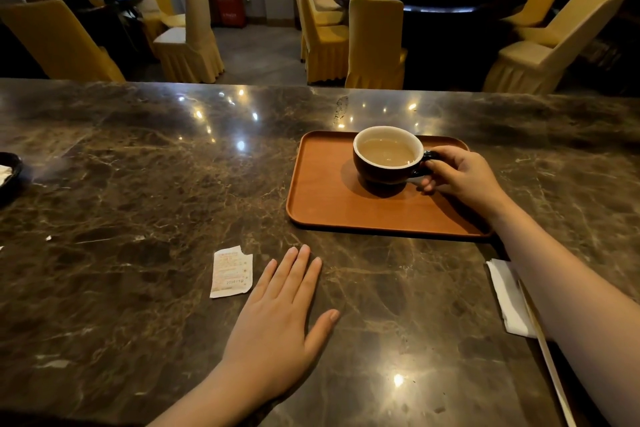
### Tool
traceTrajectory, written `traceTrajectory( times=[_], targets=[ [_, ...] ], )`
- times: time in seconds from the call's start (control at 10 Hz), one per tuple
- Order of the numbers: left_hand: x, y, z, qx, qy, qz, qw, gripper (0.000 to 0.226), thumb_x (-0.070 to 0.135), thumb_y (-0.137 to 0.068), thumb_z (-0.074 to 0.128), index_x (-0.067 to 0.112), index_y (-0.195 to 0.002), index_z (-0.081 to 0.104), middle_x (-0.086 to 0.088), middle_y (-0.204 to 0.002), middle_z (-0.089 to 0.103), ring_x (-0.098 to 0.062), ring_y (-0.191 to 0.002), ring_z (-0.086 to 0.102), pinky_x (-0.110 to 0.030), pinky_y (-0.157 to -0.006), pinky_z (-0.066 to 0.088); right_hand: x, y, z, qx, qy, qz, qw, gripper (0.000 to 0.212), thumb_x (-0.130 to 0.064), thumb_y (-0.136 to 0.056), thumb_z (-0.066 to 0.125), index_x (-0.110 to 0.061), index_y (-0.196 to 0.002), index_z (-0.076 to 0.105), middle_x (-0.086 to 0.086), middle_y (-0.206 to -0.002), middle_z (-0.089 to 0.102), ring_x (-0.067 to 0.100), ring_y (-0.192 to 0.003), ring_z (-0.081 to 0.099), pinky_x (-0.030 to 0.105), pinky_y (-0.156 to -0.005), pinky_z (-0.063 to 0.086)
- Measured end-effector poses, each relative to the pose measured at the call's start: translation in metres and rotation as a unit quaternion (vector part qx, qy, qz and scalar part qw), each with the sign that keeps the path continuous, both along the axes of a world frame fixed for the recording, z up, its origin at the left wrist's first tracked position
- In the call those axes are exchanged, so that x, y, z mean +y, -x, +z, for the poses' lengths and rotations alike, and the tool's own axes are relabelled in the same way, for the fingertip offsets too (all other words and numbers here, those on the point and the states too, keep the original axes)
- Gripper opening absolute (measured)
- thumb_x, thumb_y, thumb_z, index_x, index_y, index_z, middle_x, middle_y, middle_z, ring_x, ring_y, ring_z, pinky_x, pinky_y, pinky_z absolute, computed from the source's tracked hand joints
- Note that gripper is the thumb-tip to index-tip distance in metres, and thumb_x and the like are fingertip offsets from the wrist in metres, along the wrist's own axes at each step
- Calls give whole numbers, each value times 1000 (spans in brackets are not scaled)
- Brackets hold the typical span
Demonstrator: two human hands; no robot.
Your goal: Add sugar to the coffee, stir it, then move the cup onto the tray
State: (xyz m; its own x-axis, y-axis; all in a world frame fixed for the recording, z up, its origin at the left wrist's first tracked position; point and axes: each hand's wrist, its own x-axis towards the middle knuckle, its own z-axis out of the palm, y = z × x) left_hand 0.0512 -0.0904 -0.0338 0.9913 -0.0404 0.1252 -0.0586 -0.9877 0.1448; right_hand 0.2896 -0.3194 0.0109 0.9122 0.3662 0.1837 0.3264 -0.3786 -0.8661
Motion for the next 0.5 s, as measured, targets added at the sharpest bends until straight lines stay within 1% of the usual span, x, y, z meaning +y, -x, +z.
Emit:
traceTrajectory(
  times=[0.1,0.2,0.3,0.4,0.5],
  targets=[
    [0,0,-1,0,1,1,1000,64,59,-90,23,20,-140,26,-2,-149,26,-19,-138,19,-30,-107,4,0,1,1,10,-7,-3,1000,24,-7,-92,47,-10,-114,56,5,-78,66,6,-61,67,15,-59,54],
    [0,0,1,-1,-3,-1,1000,64,59,-90,23,19,-140,28,-2,-148,28,-19,-137,21,-30,-107,5,0,3,1,22,-20,-6,1000,24,-8,-92,48,-11,-114,56,6,-81,67,7,-62,68,16,-59,55],
    [0,-1,0,-7,6,0,1000,65,60,-90,21,20,-140,27,-2,-148,26,-19,-138,19,-30,-107,5,0,5,2,40,-36,-9,999,24,-8,-91,50,-9,-113,57,8,-81,67,9,-61,68,19,-59,56],
    [0,-1,-2,-22,13,-5,1000,65,60,-89,21,20,-140,25,-1,-149,24,-19,-138,16,-30,-108,3,-3,4,3,55,-28,-4,998,24,-9,-91,51,-7,-114,58,11,-82,68,11,-59,68,21,-58,57],
    [0,-1,-1,-28,16,-1,999,66,60,-89,20,18,-139,27,-2,-149,26,-18,-138,17,-29,-108,2,0,11,11,71,-21,-10,997,24,-10,-90,53,-8,-113,58,10,-84,68,10,-58,67,17,-55,55]
  ],
)
